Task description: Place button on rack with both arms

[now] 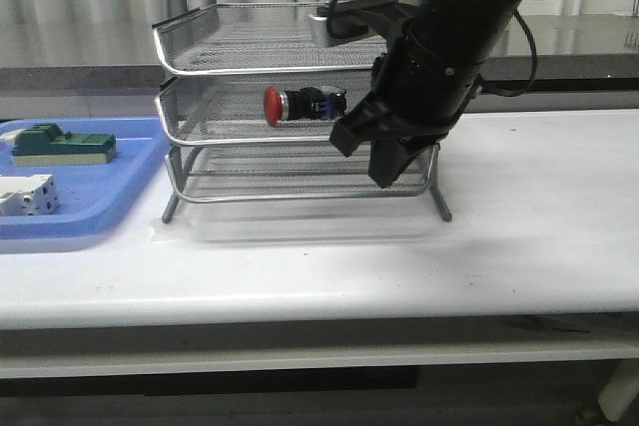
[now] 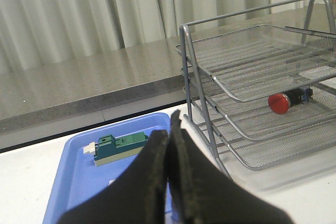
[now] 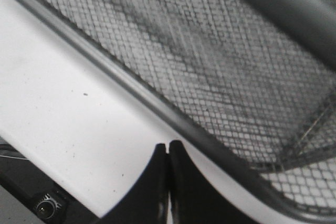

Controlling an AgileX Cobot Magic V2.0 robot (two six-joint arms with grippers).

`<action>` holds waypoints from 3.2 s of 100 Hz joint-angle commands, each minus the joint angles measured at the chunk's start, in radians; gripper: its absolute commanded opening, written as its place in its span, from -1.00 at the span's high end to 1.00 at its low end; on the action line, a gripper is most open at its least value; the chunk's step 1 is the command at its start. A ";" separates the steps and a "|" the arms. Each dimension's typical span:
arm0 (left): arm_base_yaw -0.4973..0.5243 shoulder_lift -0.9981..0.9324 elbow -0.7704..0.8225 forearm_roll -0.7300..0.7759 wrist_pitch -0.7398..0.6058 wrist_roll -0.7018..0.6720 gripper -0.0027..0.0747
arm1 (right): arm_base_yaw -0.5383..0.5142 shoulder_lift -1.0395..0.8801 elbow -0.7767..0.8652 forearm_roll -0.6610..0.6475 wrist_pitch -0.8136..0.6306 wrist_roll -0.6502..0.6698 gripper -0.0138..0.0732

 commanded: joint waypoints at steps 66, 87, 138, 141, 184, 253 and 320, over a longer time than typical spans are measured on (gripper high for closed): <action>0.002 0.008 -0.027 -0.008 -0.080 -0.009 0.98 | -0.116 -0.559 0.278 -0.271 0.034 0.303 0.81; 0.002 0.008 -0.027 -0.008 -0.080 -0.009 0.98 | -0.198 -0.810 0.444 -0.272 -0.001 0.347 0.81; 0.002 0.008 -0.027 -0.008 -0.080 -0.009 0.98 | -0.394 -1.378 0.737 -0.273 -0.031 0.361 0.81; 0.002 0.008 -0.027 -0.008 -0.080 -0.009 0.98 | -0.395 -1.413 0.754 -0.273 -0.041 0.361 0.81; 0.002 0.008 -0.027 -0.008 -0.080 -0.009 0.98 | -0.396 -1.581 0.823 -0.273 -0.028 0.361 0.81; 0.002 0.008 -0.027 -0.008 -0.080 -0.009 0.98 | -0.396 -1.587 0.871 -0.271 -0.119 0.361 0.81; 0.002 0.010 -0.027 -0.008 -0.080 -0.009 0.98 | -0.391 -1.926 1.286 -0.204 -0.387 0.361 0.81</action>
